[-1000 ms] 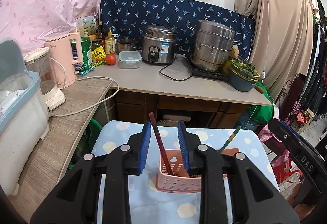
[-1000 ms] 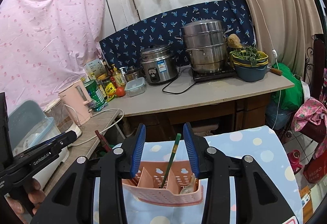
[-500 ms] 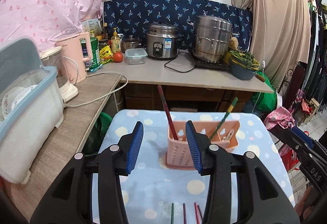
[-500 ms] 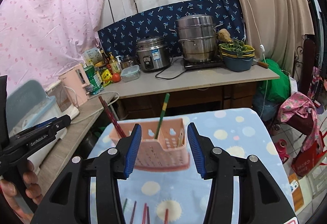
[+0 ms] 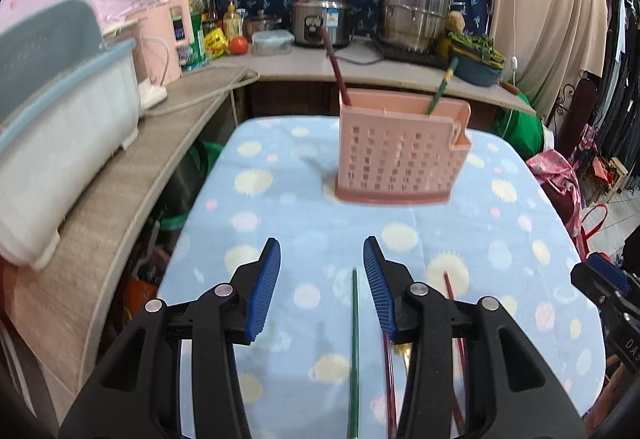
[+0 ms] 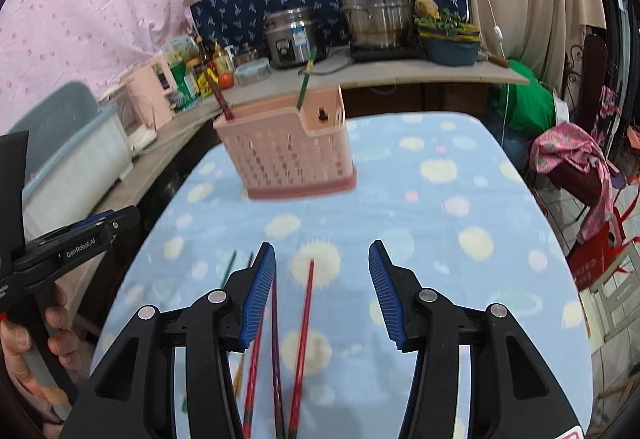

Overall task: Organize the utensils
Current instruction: 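Move both open grippers back down to the remaining utensils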

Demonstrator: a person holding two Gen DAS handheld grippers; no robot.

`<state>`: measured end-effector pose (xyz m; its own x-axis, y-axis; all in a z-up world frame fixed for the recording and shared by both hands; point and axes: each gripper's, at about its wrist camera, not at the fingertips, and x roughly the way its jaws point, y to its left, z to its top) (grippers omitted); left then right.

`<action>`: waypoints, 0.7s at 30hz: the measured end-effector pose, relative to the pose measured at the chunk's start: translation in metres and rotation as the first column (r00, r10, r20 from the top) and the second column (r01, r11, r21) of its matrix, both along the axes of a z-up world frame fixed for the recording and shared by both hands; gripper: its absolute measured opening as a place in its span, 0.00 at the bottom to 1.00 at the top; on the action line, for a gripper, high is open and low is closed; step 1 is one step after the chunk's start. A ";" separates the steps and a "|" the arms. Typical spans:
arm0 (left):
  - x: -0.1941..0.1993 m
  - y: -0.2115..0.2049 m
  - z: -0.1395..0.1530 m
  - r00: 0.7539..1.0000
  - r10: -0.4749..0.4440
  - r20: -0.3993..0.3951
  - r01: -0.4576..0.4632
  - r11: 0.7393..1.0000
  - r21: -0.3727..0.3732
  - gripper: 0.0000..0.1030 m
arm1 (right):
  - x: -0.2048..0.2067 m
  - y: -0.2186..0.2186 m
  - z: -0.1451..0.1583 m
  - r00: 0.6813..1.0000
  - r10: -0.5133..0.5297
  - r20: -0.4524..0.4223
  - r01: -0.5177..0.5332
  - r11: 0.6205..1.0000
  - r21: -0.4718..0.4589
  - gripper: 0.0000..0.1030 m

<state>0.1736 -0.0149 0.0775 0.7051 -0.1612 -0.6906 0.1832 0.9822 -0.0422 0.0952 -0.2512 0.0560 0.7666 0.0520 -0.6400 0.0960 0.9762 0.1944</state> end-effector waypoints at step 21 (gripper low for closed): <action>-0.084 0.009 -0.090 0.989 -0.018 -0.150 0.022 0.999 0.024 0.41 | -0.060 0.038 -0.102 0.980 0.035 -0.196 -0.038 0.999 -0.016 0.39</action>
<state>0.0893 -0.0059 -0.0125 0.5904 -0.1551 -0.7921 0.1966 0.9794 -0.0452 0.0357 -0.2128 -0.0455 0.6240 0.0637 -0.7788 0.0946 0.9832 0.1562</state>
